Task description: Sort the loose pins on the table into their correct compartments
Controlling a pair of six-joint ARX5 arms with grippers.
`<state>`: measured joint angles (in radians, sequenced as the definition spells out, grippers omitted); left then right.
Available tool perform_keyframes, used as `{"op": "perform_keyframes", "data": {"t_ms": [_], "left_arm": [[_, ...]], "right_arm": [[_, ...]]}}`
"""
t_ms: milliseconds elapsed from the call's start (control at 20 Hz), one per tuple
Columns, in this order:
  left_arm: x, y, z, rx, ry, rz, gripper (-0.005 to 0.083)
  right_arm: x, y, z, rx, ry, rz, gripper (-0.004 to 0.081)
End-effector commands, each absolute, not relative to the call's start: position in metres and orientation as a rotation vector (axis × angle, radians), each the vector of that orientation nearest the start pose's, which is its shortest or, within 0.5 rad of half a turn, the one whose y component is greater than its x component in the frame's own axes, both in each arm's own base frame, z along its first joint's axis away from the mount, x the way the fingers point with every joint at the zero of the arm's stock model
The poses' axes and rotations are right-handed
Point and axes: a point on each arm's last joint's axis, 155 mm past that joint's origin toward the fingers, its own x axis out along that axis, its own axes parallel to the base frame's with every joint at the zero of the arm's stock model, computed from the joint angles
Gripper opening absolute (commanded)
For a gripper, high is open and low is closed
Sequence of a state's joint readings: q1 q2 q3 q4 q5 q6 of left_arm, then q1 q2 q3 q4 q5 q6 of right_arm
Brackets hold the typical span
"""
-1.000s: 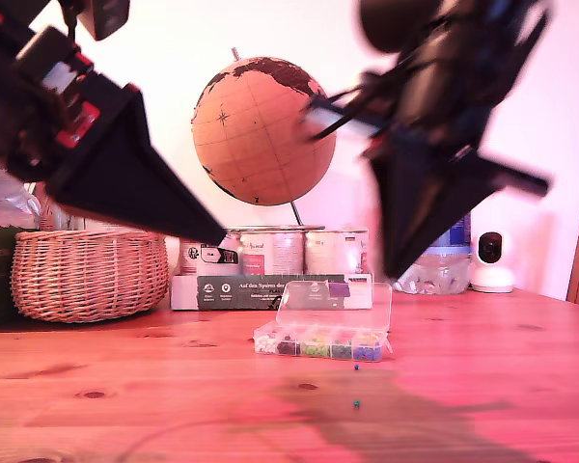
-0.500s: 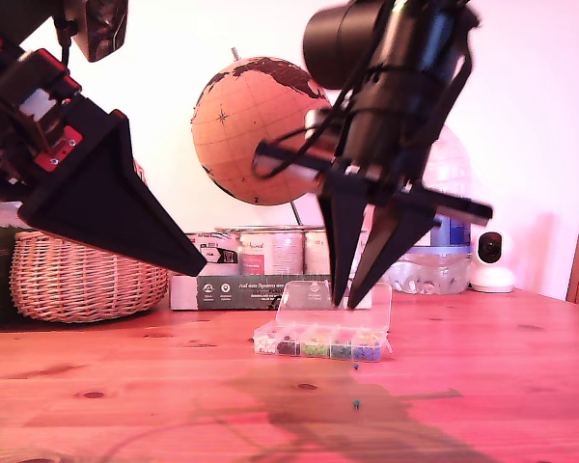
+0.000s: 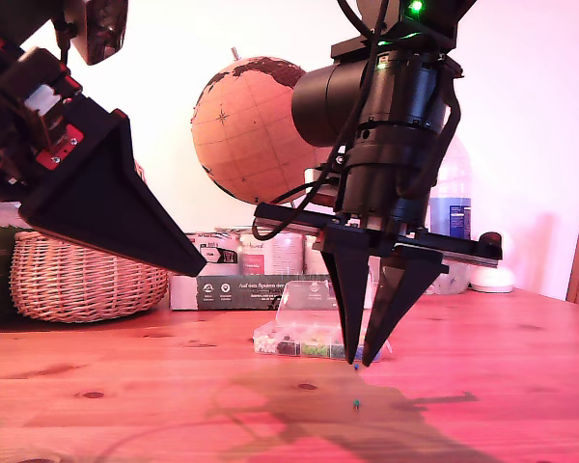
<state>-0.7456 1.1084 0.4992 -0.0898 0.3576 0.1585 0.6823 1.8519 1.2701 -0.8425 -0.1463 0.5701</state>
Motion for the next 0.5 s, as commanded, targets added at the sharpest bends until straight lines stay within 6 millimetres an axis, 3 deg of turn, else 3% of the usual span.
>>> {"op": "perform_keyframes", "data": {"t_ms": [0, 450], "left_arm": [[0.189, -0.263, 0.086, 0.276, 0.658, -1.113, -0.0024], [0.189, -0.263, 0.086, 0.26, 0.668, -1.107, -0.0024]], "right_arm": [[0.271, 0.257, 0.019, 0.062, 1.535, 0.251, 0.0078], [0.27, 0.256, 0.001, 0.047, 1.568, 0.232, 0.0077]]}}
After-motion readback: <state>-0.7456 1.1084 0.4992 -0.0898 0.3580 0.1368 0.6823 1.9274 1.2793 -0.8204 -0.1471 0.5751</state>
